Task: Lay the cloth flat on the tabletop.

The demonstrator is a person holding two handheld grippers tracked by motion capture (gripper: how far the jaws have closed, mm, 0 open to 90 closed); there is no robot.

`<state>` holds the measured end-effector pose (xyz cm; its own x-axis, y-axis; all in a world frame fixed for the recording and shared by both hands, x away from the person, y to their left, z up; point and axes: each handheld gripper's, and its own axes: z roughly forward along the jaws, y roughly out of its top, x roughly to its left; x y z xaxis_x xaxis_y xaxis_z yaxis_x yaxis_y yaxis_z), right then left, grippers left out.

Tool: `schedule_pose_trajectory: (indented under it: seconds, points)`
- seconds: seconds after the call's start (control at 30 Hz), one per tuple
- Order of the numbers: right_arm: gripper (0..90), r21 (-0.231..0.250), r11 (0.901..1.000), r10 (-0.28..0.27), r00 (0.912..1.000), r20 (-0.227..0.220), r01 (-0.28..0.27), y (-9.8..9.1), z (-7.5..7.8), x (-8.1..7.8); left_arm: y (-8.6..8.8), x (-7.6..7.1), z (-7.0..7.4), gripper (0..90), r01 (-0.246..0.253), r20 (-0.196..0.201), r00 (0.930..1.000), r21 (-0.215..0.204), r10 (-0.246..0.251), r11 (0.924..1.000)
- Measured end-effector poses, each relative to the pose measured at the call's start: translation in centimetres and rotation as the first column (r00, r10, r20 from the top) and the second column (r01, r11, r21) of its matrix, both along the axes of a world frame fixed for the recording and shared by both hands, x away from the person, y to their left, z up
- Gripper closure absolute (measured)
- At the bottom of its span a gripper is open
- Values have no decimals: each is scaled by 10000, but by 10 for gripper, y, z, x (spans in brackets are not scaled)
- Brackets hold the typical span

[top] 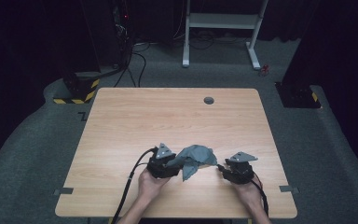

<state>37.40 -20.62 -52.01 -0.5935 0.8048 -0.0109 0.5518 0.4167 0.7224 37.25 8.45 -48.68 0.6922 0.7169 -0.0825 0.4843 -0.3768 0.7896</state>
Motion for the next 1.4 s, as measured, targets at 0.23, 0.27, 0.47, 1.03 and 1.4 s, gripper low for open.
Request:
schedule_pose_trajectory:
  seconds: [0.23,0.27,0.47,1.03,1.4]
  points:
    - [708,123,9998,185,9998,-68,-184,11,1,9,-35,26,-2,593,77,-243,9997,1034,-53,9946]
    - [757,42,9994,347,9994,-31,-347,12,1,9,-36,29,-3,663,140,-345,9994,1075,-104,9941]
    - [899,340,9985,440,9990,-100,-436,10,0,11,-33,34,-2,877,109,-436,9990,982,-67,9951]
    - [549,784,9834,1650,9862,-145,-1634,77,3,1,9,69,-6,878,-2356,-750,9674,847,2420,9682]
    - [892,585,9855,1604,9869,-180,-1591,82,6,10,24,60,-22,867,-2463,-673,9624,1906,2630,9502]
